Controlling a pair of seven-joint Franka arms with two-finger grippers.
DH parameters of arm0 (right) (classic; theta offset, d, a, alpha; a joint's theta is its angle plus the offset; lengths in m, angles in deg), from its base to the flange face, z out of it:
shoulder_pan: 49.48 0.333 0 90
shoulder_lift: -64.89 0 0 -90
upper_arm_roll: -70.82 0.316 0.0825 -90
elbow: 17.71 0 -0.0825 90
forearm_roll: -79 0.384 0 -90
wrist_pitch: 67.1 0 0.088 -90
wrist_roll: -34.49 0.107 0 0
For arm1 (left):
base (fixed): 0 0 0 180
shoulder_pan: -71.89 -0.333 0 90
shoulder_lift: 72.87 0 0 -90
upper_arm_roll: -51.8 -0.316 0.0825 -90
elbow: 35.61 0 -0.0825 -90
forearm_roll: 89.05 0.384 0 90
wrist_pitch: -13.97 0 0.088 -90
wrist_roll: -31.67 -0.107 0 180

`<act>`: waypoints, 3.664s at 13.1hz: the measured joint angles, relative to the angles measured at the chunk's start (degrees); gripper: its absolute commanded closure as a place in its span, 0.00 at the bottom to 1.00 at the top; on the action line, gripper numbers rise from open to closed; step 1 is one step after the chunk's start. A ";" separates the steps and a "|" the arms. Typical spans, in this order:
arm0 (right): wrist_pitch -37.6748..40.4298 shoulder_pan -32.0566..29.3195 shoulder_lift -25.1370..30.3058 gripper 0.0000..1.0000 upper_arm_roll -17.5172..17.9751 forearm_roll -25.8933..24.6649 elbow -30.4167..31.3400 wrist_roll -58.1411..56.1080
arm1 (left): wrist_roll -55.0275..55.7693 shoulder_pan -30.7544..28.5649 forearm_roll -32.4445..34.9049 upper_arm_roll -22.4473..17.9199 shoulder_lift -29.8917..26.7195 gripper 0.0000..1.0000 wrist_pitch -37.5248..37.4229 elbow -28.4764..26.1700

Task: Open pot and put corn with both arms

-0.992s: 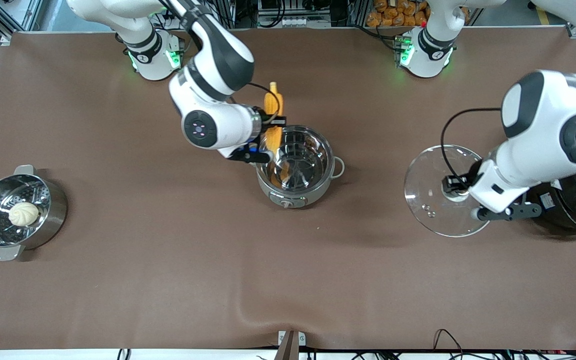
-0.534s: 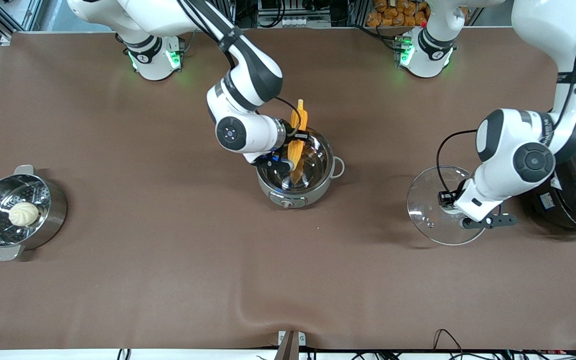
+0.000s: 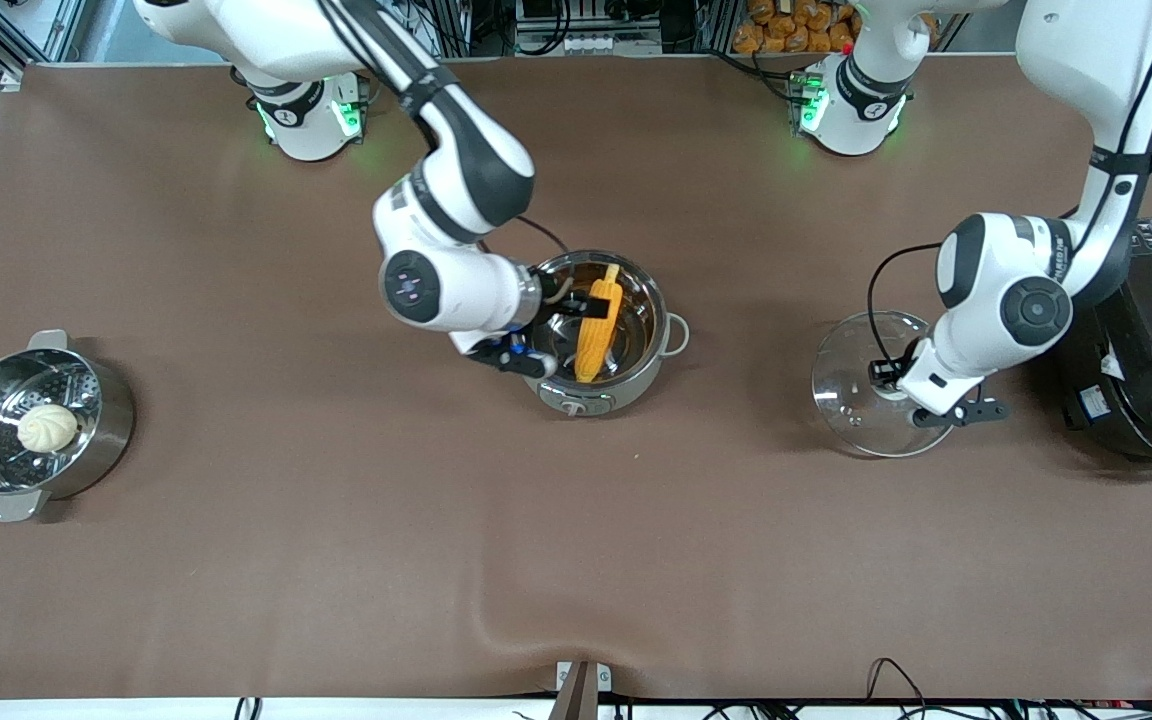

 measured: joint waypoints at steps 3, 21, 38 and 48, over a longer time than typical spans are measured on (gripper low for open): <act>4.58 -5.82 6.56 0.00 -0.97 -14.43 -0.72 0.05 | 0.13 -0.01 0.00 0.15 -1.21 1.00 3.80 -4.84; 34.35 -33.38 24.73 0.00 -2.08 -33.92 -13.46 -44.67 | 0.61 -0.23 0.00 1.98 -8.65 0.00 -29.37 26.05; 31.40 -38.65 24.37 0.00 -1.82 -33.41 -8.34 -46.76 | -2.69 0.89 -4.97 -0.15 -13.02 0.00 -47.54 38.30; 30.59 -39.88 24.34 0.00 -1.32 -33.38 -8.18 -46.93 | -2.74 1.08 -5.05 0.03 -13.60 0.00 -47.55 38.23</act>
